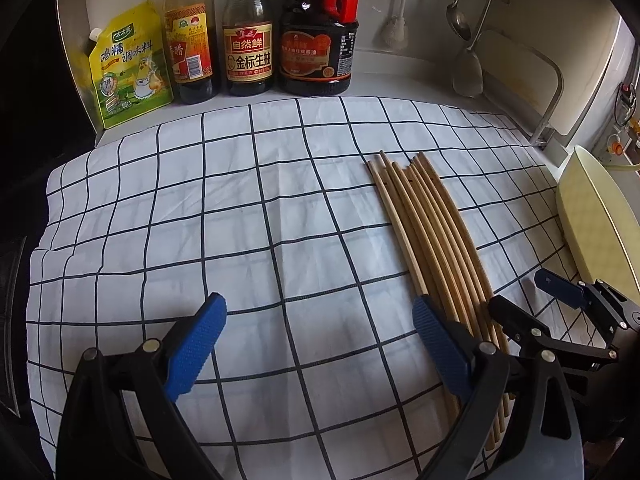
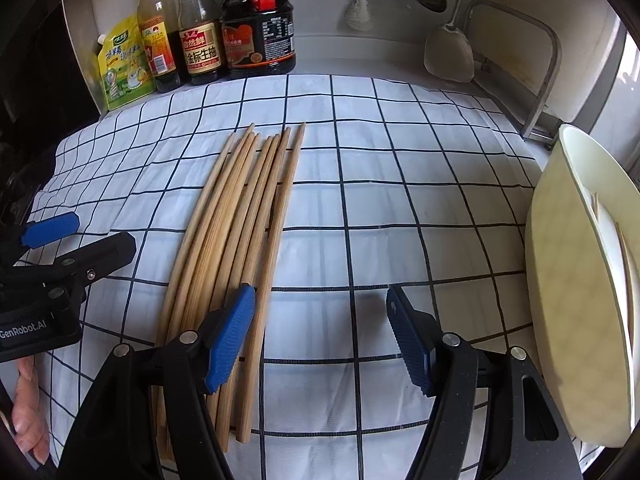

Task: Organize utensils
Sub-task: 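Position both tools over single chopsticks at the bundle's edge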

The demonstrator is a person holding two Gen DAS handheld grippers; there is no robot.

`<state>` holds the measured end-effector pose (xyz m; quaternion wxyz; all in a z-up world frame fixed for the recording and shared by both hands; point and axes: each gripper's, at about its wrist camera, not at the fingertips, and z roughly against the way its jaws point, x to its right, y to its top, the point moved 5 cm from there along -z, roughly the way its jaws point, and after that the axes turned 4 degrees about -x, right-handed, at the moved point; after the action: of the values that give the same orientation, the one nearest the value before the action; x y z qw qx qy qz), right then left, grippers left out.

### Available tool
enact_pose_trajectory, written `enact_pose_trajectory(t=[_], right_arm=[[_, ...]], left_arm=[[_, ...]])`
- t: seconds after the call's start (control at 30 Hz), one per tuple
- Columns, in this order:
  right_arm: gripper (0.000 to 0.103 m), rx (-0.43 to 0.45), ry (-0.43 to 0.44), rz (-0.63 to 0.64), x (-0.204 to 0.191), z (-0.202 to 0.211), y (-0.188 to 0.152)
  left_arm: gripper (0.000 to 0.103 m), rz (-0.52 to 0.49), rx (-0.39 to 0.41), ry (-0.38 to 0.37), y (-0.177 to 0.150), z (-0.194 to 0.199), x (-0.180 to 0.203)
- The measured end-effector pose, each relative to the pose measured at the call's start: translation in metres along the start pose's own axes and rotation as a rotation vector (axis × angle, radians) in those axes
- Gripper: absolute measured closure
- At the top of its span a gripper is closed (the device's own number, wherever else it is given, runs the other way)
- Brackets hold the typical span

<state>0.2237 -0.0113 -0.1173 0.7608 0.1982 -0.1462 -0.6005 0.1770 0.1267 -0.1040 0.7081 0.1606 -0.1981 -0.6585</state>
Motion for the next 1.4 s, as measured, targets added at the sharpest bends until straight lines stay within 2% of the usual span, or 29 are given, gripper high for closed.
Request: enact_pose_trajectory(t=[0.1,0.67,1.03,1.4], right_arm=[[0.038,-0.006,-0.023,0.028,0.000,-0.004,0.002],[0.038,0.062,0.017,-0.024,0.031,0.001,-0.008],[0.038,0.063,0.025,-0.027,0.032,0.002,-0.009],[0.038,0.061,0.015,-0.018,0.032,0.002,-0.009]], left_arm=[[0.010,0.004,-0.002,0.007,-0.002,0.000,0.000],[0.010,-0.019,-0.027,0.055,-0.011,-0.005,0.019],[0.009,-0.040,-0.045,0.066,-0.013,-0.014,0.030],[0.006,-0.063,-0.049,0.121,-0.019,-0.015,0.024]])
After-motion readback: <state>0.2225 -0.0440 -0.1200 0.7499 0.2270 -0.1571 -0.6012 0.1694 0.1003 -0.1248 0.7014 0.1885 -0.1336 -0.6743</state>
